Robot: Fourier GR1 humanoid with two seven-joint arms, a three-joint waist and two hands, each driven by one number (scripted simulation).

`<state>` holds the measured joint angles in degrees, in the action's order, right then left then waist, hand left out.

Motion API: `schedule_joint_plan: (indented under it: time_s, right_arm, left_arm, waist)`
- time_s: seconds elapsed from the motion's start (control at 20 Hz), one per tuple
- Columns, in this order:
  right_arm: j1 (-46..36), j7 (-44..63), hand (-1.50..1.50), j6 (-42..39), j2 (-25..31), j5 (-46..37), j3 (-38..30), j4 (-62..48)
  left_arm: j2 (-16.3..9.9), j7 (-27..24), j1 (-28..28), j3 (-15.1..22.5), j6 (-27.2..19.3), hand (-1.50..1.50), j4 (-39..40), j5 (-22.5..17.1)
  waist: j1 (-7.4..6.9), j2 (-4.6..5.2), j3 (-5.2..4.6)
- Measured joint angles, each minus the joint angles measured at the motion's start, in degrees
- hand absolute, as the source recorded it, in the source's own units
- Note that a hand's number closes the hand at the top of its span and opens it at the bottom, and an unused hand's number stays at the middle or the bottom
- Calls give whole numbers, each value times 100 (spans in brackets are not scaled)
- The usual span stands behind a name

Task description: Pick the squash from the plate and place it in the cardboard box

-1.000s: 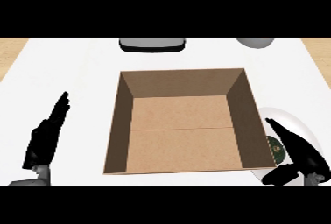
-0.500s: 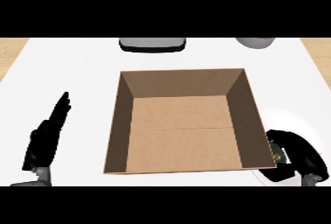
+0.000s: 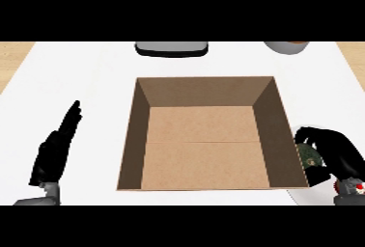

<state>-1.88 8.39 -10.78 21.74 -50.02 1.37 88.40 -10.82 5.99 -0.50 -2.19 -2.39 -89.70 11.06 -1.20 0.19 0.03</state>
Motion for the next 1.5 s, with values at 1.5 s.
schedule_joint_plan:
  time_s: [1.5]
  right_arm:
    - [-4269,-5133,150,-1689,1196,3033,199,-2579]
  left_arm:
    - [-43,-107,-26,-105,69,0,163,-21]
  waist:
    - [8,-18,-5]
